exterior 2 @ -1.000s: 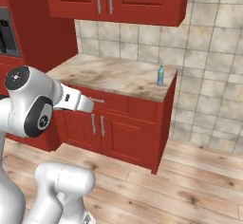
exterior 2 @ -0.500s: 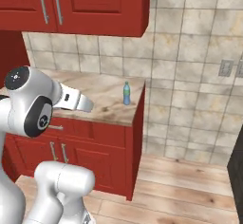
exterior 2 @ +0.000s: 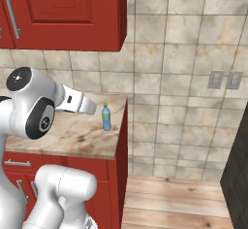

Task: Place the drinks on the dining counter in a tight cluster.

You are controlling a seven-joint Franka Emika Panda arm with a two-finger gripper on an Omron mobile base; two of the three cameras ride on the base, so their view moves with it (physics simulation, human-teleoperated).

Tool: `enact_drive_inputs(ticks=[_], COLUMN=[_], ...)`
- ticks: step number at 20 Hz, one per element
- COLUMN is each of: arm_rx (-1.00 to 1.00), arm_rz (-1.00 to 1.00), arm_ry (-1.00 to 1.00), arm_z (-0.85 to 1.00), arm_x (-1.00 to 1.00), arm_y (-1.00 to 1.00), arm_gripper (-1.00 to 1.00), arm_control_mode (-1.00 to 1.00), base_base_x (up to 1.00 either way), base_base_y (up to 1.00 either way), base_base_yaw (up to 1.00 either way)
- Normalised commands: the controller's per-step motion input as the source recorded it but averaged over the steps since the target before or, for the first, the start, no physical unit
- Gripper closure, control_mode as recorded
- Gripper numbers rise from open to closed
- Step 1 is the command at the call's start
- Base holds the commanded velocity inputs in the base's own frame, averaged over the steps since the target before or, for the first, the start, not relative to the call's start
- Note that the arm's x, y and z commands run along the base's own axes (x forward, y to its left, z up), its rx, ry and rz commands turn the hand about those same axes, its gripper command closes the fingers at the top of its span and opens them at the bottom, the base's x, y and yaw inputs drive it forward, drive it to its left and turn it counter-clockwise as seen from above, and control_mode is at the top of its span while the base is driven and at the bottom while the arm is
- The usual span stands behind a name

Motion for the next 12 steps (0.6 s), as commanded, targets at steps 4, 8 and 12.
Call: enact_drive_inputs(ticks=[4,8,12], arm_rx=[0.00,0.00,0.00], arm_rz=[0.00,0.00,0.00], arm_ry=[0.00,0.00,0.00], arm_z=[0.00,0.00,0.00], arm_x=[0.00,0.00,0.00], arm_y=[0.00,0.00,0.00], arm_gripper=[-1.00,-1.00,-1.00], arm_control_mode=[1.00,1.00,1.00], base_base_x=[0.00,0.00,0.00], base_base_y=[0.01,0.00,0.00], base_base_yaw=[0.00,0.00,0.00])
